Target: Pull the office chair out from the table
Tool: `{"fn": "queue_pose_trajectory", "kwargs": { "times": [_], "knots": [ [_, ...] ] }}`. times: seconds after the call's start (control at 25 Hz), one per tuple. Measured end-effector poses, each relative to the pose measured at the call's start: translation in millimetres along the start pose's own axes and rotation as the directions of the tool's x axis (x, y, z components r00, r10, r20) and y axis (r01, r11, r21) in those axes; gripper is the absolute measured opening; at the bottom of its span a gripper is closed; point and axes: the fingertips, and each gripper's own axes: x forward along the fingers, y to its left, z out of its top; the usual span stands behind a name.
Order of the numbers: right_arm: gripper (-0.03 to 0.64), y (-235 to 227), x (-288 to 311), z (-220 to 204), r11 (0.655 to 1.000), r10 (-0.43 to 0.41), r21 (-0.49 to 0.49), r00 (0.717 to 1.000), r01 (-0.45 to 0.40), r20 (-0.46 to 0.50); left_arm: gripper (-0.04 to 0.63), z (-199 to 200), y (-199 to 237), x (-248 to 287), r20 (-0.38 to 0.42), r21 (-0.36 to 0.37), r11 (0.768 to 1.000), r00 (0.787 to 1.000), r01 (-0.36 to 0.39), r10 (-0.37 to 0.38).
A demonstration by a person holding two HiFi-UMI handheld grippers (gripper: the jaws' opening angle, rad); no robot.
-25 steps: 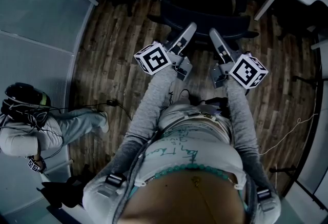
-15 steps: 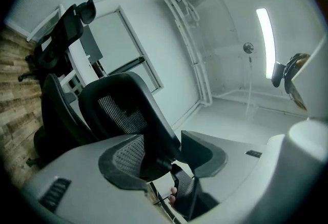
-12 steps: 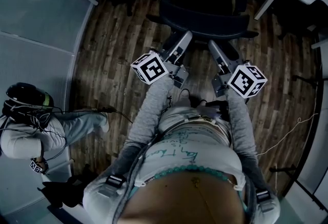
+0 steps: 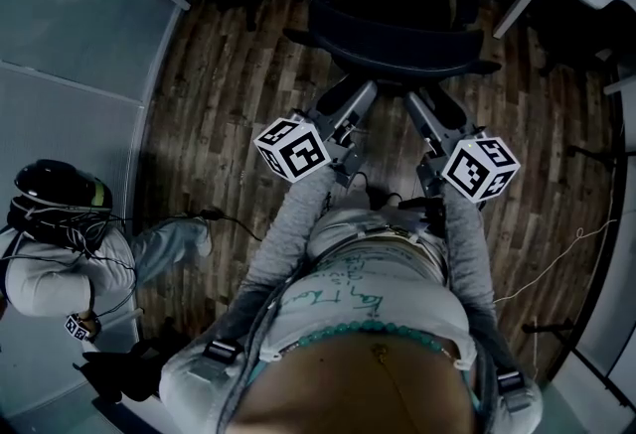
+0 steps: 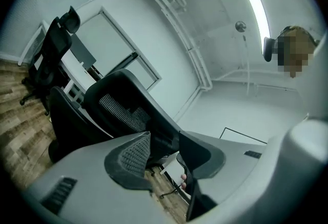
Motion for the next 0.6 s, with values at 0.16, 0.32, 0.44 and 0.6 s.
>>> {"fn": "queue_pose_trajectory", "kwargs": {
  "times": [0.16, 0.32, 0.44, 0.6],
  "knots": [
    [0.184, 0.4, -5.1, -4.9, 1.000, 0.002, 0.004, 1.000, -0.002, -0.008, 0.149, -7.9, -3.7, -3.5, -0.032, 0.047, 0.999, 0.999, -0.006, 0.007],
    [0.098, 0.5, -8.2, -11.1, 1.000, 0.003, 0.005, 1.000, -0.003, -0.019, 0.100, -15.6, -6.7, -7.2, -0.060, 0.085, 0.996, 0.998, -0.006, 0.011],
    [0.066, 4.0, -9.0, -15.2, 0.999, 0.012, -0.031, 0.999, -0.013, -0.040, 0.091, -20.2, -10.8, -9.5, -0.077, 0.109, 0.994, 0.997, -0.005, 0.013],
    [0.050, 10.9, -7.3, -23.1, 0.996, 0.023, -0.086, 0.997, -0.029, -0.075, 0.051, -25.4, -15.7, -12.2, -0.102, 0.175, 0.984, 0.994, -0.014, 0.032]
  ]
}}
